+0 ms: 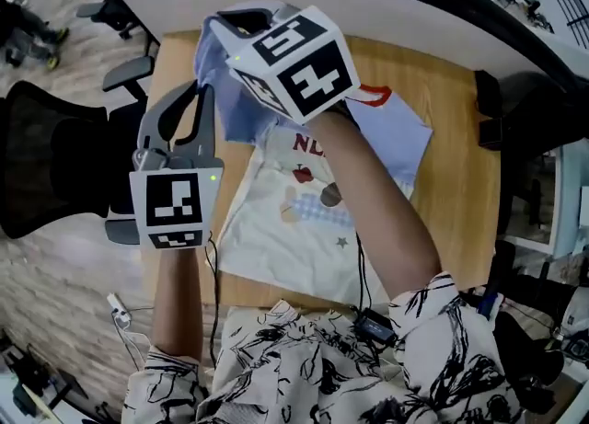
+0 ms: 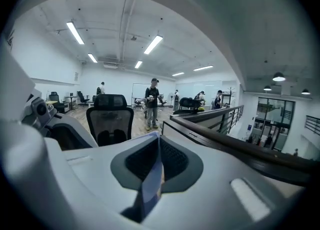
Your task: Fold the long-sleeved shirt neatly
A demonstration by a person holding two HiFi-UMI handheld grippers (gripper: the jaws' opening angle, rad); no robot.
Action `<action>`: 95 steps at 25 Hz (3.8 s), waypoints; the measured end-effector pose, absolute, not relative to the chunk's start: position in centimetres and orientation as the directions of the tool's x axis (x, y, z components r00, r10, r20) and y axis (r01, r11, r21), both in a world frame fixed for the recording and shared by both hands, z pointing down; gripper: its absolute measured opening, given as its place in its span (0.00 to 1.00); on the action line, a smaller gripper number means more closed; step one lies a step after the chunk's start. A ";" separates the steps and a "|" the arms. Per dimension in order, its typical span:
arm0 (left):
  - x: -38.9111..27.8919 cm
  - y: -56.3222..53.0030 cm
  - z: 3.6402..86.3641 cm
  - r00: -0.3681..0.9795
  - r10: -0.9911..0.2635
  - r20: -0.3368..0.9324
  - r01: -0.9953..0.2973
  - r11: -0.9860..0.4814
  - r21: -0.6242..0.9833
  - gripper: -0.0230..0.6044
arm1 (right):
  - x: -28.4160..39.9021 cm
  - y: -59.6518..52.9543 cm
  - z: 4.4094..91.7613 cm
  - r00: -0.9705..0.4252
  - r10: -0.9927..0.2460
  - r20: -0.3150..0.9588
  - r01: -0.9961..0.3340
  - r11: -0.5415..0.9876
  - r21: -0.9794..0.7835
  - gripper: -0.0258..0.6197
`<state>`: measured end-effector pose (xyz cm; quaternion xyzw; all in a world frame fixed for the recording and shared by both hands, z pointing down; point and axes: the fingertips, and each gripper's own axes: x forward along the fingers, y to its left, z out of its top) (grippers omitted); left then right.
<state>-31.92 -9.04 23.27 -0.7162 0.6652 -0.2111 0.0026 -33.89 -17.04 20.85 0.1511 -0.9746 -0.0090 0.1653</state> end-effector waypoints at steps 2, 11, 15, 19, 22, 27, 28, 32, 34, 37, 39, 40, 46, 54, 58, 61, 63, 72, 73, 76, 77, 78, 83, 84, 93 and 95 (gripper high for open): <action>-28.2 -10.3 22.7 0.062 -0.953 0.297 -0.942 -0.154 -0.297 0.09 | -30.0 -18.3 20.2 -0.891 -0.333 0.309 -0.329 0.942 0.067 0.07; -11.5 -13.9 25.4 0.239 -0.905 0.352 -0.891 -0.348 -0.290 0.09 | -12.2 -22.2 22.4 -0.807 -0.477 0.348 -0.491 0.870 0.055 0.07; -5.1 -14.5 30.7 0.300 -0.852 0.428 -0.852 -0.441 -0.281 0.09 | -5.0 -22.8 28.0 -0.753 -0.502 0.426 -0.536 0.843 0.046 0.07; 0.3 -15.0 36.4 0.343 -0.784 0.517 -0.789 -0.539 -0.295 0.09 | 0.7 -23.3 34.6 -0.701 -0.509 0.500 -0.570 0.821 0.035 0.07; 3.5 -14.6 40.4 0.375 -0.721 0.583 -0.730 -0.617 -0.294 0.09 | 4.0 -22.9 39.1 -0.670 -0.504 0.545 -0.581 0.813 0.037 0.07; 7.8 -14.2 45.8 0.395 -0.633 0.666 -0.638 -0.711 -0.297 0.09 | 9.0 -22.3 45.8 -0.604 -0.479 0.637 -0.589 0.807 0.049 0.07; 8.6 -14.1 46.7 0.390 -0.619 0.682 -0.617 -0.726 -0.305 0.09 | 10.0 -22.3 47.0 -0.586 -0.476 0.656 -0.593 0.803 0.053 0.07; 11.5 -14.1 50.1 0.368 -0.560 0.742 -0.541 -0.778 -0.319 0.09 | 12.5 -22.3 51.3 -0.527 -0.461 0.714 -0.608 0.792 0.062 0.08; 12.4 -14.0 51.7 0.352 -0.536 0.767 -0.521 -0.793 -0.315 0.09 | 13.3 -22.2 52.7 -0.521 -0.439 0.732 -0.606 0.794 0.045 0.10; 13.3 -14.0 53.3 0.335 -0.522 0.785 -0.506 -0.802 -0.318 0.10 | 15.1 -21.6 53.1 -0.554 -0.408 0.726 -0.614 0.789 -0.026 0.17; 13.6 -14.1 53.9 0.314 -0.524 0.792 -0.487 -0.805 -0.340 0.10 | 16.7 -21.3 52.2 -0.581 -0.419 0.697 -0.641 0.763 -0.076 0.19; 13.8 -14.1 54.2 0.302 -0.525 0.796 -0.476 -0.806 -0.351 0.10 | 17.6 -21.2 51.6 -0.586 -0.437 0.683 -0.660 0.746 -0.089 0.19; 15.8 -11.5 55.6 0.342 -0.472 0.812 -0.433 -0.847 -0.310 0.30 | 21.0 -20.0 47.8 -0.598 -0.545 0.588 -0.730 0.673 -0.118 0.24; 14.1 -7.7 48.8 0.521 -0.532 0.668 -0.608 -0.780 -0.147 0.56 | 21.8 -14.8 40.9 -0.636 -0.643 0.426 -0.755 0.632 -0.173 0.38; 7.7 -4.8 41.2 0.559 -0.645 0.521 -0.713 -0.695 -0.095 0.57 | 23.1 -9.6 35.8 -0.551 -0.776 0.307 -0.833 0.529 -0.159 0.39; 1.2 -1.7 36.1 0.546 -0.716 0.434 -0.771 -0.632 -0.072 0.60 | 23.4 -5.0 32.7 -0.466 -0.851 0.242 -0.884 0.455 -0.103 0.42; -3.2 0.6 33.3 0.530 -0.751 0.395 -0.795 -0.602 -0.077 0.62 | 23.1 -1.9 31.3 -0.420 -0.881 0.218 -0.907 0.412 -0.084 0.44; -19.8 11.0 28.4 0.430 -0.830 0.355 -0.857 -0.499 -0.129 0.62 | 20.2 10.2 32.1 -0.303 -0.909 0.287 -0.952 0.301 -0.053 0.47; -21.1 12.1 28.6 0.420 -0.833 0.361 -0.859 -0.493 -0.139 0.62 | 19.9 11.5 32.6 -0.292 -0.908 0.301 -0.955 0.291 -0.051 0.47; -24.0 15.0 30.7 0.400 -0.821 0.407 -0.863 -0.487 -0.135 0.62 | 19.2 15.4 34.8 -0.252 -0.900 0.357 -0.967 0.252 -0.047 0.48; -24.8 15.8 31.7 0.393 -0.814 0.428 -0.865 -0.485 -0.128 0.62 | 19.0 16.6 35.8 -0.240 -0.892 0.382 -0.970 0.240 -0.049 0.48; -25.5 16.7 32.7 0.384 -0.806 0.450 -0.867 -0.482 -0.124 0.62 | 18.7 17.9 36.9 -0.231 -0.882 0.411 -0.972 0.231 -0.050 0.48; -27.6 20.7 37.7 0.353 -0.752 0.557 -0.874 -0.478 -0.092 0.62 | 17.9 23.2 43.2 -0.213 -0.801 0.559 -0.973 0.226 -0.047 0.50; -27.8 21.4 39.1 0.344 -0.737 0.582 -0.874 -0.478 -0.087 0.62 | 17.8 24.1 44.5 -0.212 -0.784 0.584 -0.973 0.222 -0.056 0.50; -29.9 24.6 52.1 0.284 -0.631 0.722 -0.914 -0.405 0.005 0.61 | 15.4 27.7 53.8 -0.271 -0.690 0.672 -0.961 0.229 -0.153 0.49; -29.7 24.9 53.7 0.294 -0.622 0.726 -0.913 -0.407 0.021 0.59 | 15.1 28.0 54.7 -0.280 -0.690 0.668 -0.960 0.224 -0.170 0.47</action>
